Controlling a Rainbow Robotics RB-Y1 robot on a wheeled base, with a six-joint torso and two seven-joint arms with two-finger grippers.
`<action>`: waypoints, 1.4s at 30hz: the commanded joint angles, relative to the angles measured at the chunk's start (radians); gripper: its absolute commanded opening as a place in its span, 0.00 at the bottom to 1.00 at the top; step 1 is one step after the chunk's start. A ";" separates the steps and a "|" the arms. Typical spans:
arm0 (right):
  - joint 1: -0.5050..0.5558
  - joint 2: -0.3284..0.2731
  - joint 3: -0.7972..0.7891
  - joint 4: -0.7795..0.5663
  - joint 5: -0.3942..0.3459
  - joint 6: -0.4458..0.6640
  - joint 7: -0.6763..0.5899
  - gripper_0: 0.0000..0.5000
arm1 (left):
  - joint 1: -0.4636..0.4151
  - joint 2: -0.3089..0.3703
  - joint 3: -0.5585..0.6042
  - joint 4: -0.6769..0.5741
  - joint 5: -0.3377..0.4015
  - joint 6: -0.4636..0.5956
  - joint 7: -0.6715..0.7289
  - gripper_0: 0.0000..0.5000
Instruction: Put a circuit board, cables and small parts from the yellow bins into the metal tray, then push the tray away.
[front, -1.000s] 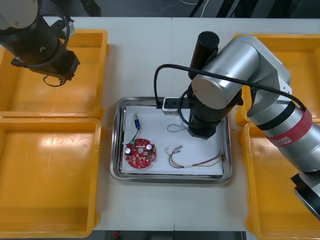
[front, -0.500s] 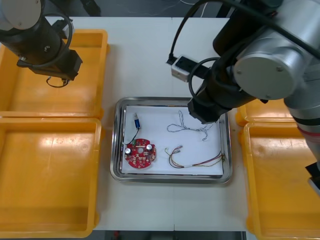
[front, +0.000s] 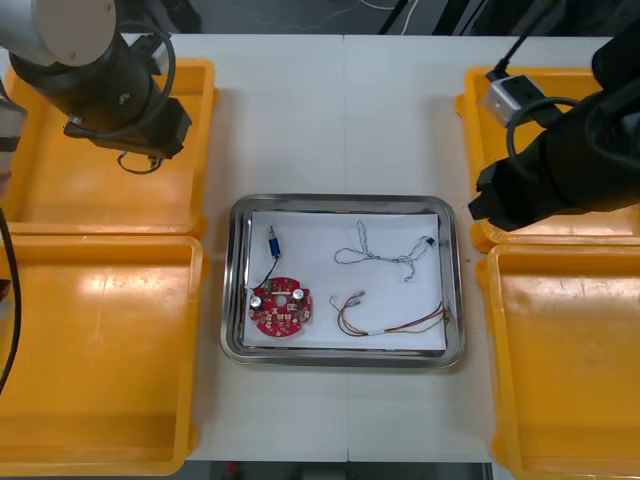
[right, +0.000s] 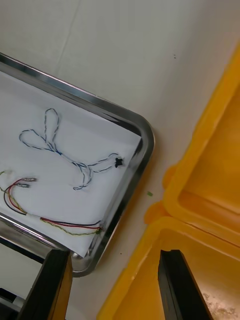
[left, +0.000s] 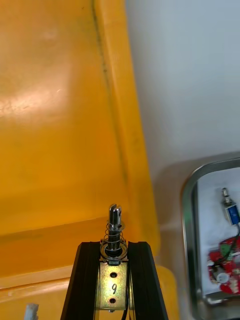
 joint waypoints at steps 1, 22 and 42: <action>0.073 -0.095 -0.091 -0.036 -0.002 0.003 -0.094 1.00 | -0.072 -0.085 0.018 -0.072 -0.041 0.010 0.226 0.00; 0.359 -0.161 -0.378 0.003 0.036 0.003 -0.080 1.00 | -0.122 -0.203 -0.386 -0.064 -0.103 -0.038 0.671 0.00; 0.524 -0.154 -0.479 0.002 0.030 0.003 0.034 1.00 | -0.052 -0.252 -0.610 0.130 -0.200 -0.313 0.778 0.00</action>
